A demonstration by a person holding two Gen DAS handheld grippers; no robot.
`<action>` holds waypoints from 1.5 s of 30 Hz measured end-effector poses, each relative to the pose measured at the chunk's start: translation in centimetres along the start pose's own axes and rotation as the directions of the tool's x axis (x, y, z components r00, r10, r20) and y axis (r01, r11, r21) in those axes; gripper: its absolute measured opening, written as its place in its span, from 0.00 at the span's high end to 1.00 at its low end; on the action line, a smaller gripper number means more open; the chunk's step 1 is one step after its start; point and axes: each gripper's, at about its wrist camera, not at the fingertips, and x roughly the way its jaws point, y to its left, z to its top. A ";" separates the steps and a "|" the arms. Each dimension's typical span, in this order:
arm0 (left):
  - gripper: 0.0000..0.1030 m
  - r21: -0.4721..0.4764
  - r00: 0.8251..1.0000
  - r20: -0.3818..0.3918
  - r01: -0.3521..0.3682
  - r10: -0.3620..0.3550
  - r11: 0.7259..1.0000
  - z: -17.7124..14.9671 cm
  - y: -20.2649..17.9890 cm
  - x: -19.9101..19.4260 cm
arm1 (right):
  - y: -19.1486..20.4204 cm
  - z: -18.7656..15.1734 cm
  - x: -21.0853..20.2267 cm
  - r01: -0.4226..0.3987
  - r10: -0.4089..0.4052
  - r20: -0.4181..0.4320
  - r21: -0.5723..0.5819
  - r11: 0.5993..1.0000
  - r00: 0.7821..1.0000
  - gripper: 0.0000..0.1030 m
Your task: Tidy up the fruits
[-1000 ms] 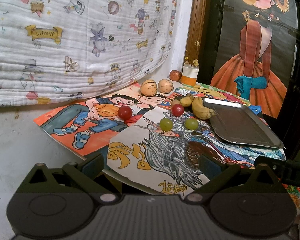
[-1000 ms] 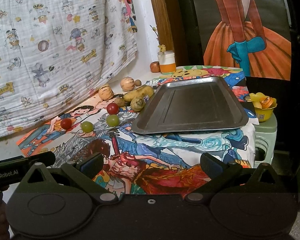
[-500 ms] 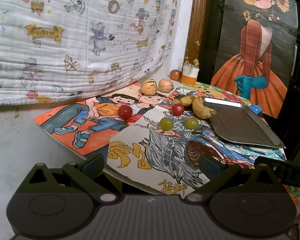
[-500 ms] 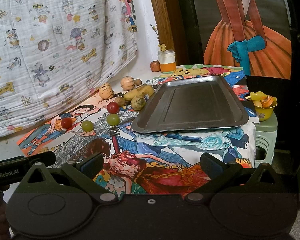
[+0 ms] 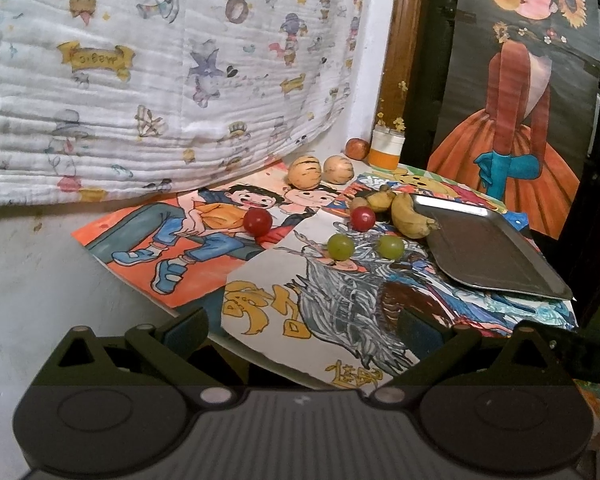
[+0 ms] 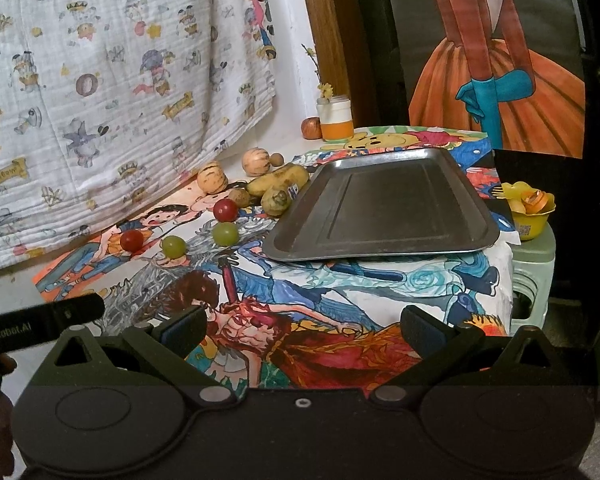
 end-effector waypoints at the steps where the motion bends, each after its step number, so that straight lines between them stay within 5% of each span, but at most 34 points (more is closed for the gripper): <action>1: 0.00 -0.006 1.000 -0.002 -0.002 0.002 1.000 0.3 0.1 0.2 | 0.0 0.2 0.0 0.001 -0.001 -0.003 -0.009 1.000 1.000 0.00; 13: 0.00 -0.035 0.999 -0.033 -0.011 0.010 0.999 2.7 2.0 1.8 | 1.3 4.0 0.6 -0.100 0.098 -0.022 -0.175 0.979 0.995 0.00; 21: 0.00 -0.012 0.998 -0.053 0.045 -0.045 0.999 4.6 2.2 3.5 | 3.6 7.3 1.9 -0.159 0.149 -0.058 -0.485 0.860 0.987 0.00; 29: 0.00 0.114 0.990 -0.097 0.118 -0.107 0.986 6.4 0.9 6.1 | 4.4 9.8 5.7 -0.273 0.222 -0.160 -0.614 0.740 0.962 0.02; 37: 0.05 0.245 0.984 -0.131 0.150 -0.120 0.958 7.4 -0.5 8.7 | 5.4 10.1 10.1 -0.375 0.275 -0.255 -0.669 0.641 0.927 0.25; 45: 0.19 0.330 0.973 -0.177 0.201 -0.149 0.922 7.2 -1.1 11.0 | 6.0 9.7 13.2 -0.425 0.291 -0.310 -0.676 0.602 0.905 0.42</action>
